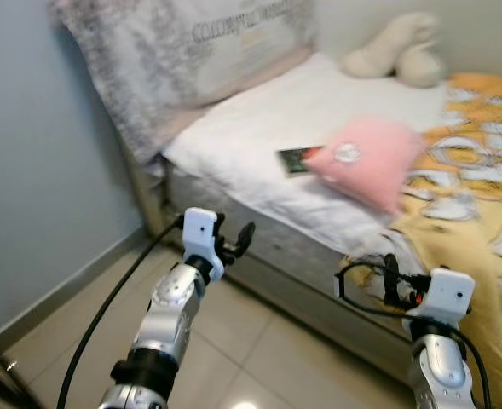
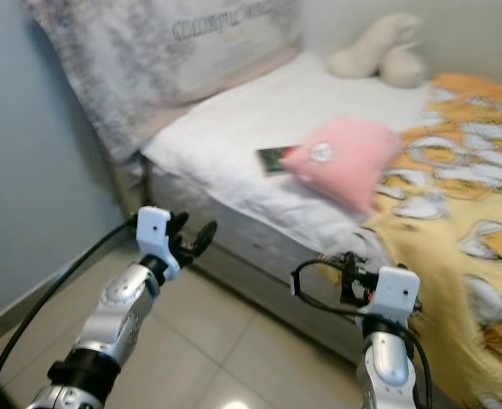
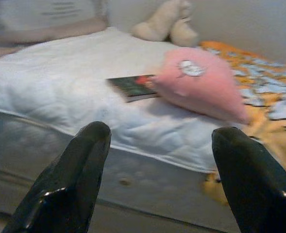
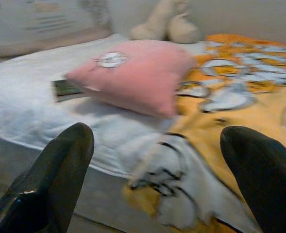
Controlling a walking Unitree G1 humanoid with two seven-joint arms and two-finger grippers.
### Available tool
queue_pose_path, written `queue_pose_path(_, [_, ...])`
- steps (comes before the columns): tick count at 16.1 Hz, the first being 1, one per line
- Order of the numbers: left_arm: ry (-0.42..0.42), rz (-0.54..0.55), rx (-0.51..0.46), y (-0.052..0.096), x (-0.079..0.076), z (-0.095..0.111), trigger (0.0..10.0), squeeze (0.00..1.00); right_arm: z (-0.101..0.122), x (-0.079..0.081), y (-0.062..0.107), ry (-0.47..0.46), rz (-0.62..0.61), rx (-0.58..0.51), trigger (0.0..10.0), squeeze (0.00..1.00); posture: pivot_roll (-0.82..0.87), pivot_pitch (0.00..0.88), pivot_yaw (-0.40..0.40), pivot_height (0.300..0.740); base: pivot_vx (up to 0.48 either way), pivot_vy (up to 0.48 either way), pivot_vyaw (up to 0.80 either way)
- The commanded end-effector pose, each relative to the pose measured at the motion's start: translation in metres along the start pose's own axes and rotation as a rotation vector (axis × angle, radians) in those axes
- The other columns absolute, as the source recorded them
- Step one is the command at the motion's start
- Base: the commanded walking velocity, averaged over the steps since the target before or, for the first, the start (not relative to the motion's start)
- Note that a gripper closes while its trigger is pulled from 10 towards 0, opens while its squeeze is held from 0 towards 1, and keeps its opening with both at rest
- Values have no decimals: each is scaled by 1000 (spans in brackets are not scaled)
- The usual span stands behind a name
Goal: Clean up the room
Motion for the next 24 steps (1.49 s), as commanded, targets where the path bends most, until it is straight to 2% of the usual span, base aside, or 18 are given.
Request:
queue_pose_path(1, [18,18,-16,0,7,3,10000,0,0,9,-3,-1,36,5,10000,0,84,0,2,740,0,0,-731])
queue_pose_path(2, [-20,42,-3,1,11,2,10000,1000,-1,7,-3,1,28,10,10000,0,85,0,1,740,0,0,-731])
queue_pose_path(5, [-23,50,9,3,13,-1,10000,1000,1,-9,-4,4,-39,3,10000,0,86,0,-5,740,0,0,-731])
queue_pose_path(7, [-13,26,27,1,9,-4,10000,1000,1,-10,-4,13,-36,4,10000,0,84,0,-5,740,0,0,-731])
queue_pose_path(8, [-34,33,51,-1,9,-7,10000,0,0,-10,-4,15,-33,6,10000,0,80,0,-4,740,0,0,-731])
queue_pose_path(10, [-96,80,98,-3,14,-13,10000,0,0,-10,-4,25,-38,9,10000,0,78,0,-1,740,0,0,-744])
queue_pose_path(11, [-173,91,120,-2,15,-16,10000,0,-2,-7,-5,28,-15,13,10000,0,75,0,0,740,0,0,-781])
queue_pose_path(12, [-169,75,115,-1,12,-16,10000,0,-2,-7,-4,21,-15,14,10000,0,73,0,1,740,0,0,-538])
queue_pose_path(13, [-80,84,77,1,13,-14,10000,714,-5,-4,-4,23,-4,27,10000,0,73,0,1,740,0,0,0])
queue_pose_path(14, [-73,132,69,3,20,-13,10000,1000,-4,0,-3,29,11,21,10000,0,71,0,3,740,0,0,0])
queue_pose_path(18, [-52,212,76,4,29,-12,10000,1000,-3,9,-4,17,50,19,10000,0,76,0,-1,740,0,0,0])
queue_pose_path(19, [28,256,105,5,35,-17,10000,1000,-3,12,-5,21,70,19,10000,0,77,0,-1,740,0,0,0])
queue_pose_path(20, [81,277,106,5,38,-19,10000,882,-3,16,-6,17,90,22,10000,0,78,0,-4,740,0,0,0])
queue_pose_path(21, [59,285,106,5,39,-17,10000,0,-3,20,-8,11,110,29,10000,0,83,0,-8,740,0,0,0])
queue_pose_path(24, [-25,250,54,2,35,-4,10000,0,-2,21,-10,8,112,30,10000,0,87,0,-7,740,261,0,0])
Point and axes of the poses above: a point about 5 cm out from each wrist's last joint towards the gripper, its own y axis pointing back from the gripper into the wrist, its own z axis along the axis of the wrist's last joint, x = y × z, the point moved 4 cm from there along -y, pointing out of the wrist towards the gripper, and after that the axes turned 9 degrees about -y, right-handed, at the moved point
